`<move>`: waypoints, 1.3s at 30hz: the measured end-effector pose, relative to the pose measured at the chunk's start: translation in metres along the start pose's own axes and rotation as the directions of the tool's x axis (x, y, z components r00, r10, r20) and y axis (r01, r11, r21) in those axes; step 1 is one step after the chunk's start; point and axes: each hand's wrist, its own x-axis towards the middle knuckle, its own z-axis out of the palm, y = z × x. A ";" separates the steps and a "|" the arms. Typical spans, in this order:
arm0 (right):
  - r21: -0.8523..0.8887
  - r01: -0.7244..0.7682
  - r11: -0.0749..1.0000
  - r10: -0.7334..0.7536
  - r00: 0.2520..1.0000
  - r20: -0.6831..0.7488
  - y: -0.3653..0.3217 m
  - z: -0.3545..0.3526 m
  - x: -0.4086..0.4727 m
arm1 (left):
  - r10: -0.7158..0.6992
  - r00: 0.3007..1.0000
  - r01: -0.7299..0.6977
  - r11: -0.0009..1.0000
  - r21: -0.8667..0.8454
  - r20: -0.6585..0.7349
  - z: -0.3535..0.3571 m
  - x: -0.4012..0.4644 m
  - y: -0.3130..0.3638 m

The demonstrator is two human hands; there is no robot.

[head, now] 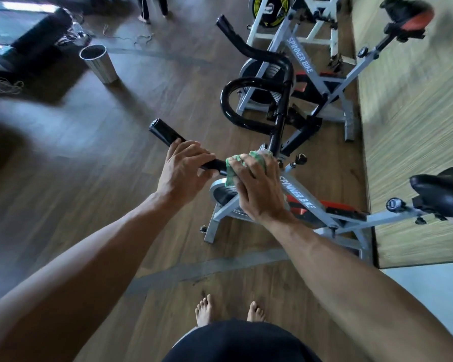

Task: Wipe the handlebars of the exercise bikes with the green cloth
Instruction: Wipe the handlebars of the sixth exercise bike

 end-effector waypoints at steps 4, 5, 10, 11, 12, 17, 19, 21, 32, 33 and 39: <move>0.061 0.120 0.991 -0.122 0.992 0.020 0.046 -0.007 0.010 | -0.023 1.000 0.023 0.999 0.031 -0.002 0.002 0.001 0.006; 0.074 0.105 0.992 -0.107 0.994 0.018 0.053 -0.009 0.013 | -0.027 1.000 0.027 0.999 0.031 -0.002 0.003 0.001 0.008; 0.096 0.000 0.995 0.001 1.000 -0.006 0.029 -0.001 0.005 | -0.048 0.999 0.048 0.998 0.029 -0.004 0.005 0.000 0.008; 0.105 0.018 0.994 -0.019 1.000 0.009 0.027 0.000 0.001 | -0.041 0.999 0.041 0.999 0.026 -0.011 0.005 0.000 0.008; 0.115 0.053 0.992 -0.056 0.998 0.027 0.032 -0.001 0.000 | -0.037 0.999 0.037 0.999 0.023 -0.018 0.005 0.000 0.008; 0.138 0.172 0.975 -0.189 0.974 0.126 0.080 -0.009 0.024 | -0.058 0.998 0.058 0.998 0.014 -0.003 0.005 0.000 0.009; 0.163 0.034 0.986 -0.058 0.988 0.145 0.086 -0.011 0.035 | -0.071 0.997 0.071 0.997 0.006 0.011 0.004 0.000 0.009; 0.178 -0.033 0.983 0.011 0.992 0.124 0.078 -0.012 0.039 | -0.080 0.997 0.080 0.997 0.012 0.022 0.004 0.000 0.010; 0.205 0.003 0.979 -0.040 0.984 0.174 0.089 -0.011 0.046 | -0.040 0.999 0.040 0.998 0.042 -0.007 0.005 -0.002 0.009; 0.206 -0.020 0.978 -0.015 0.986 0.168 0.087 -0.011 0.044 | -0.040 0.999 0.040 0.998 0.041 -0.008 0.004 -0.001 0.010; 0.189 -0.049 0.981 0.034 0.996 0.085 0.038 -0.006 0.006 | -0.030 0.999 0.031 0.998 0.054 -0.020 0.004 -0.002 0.010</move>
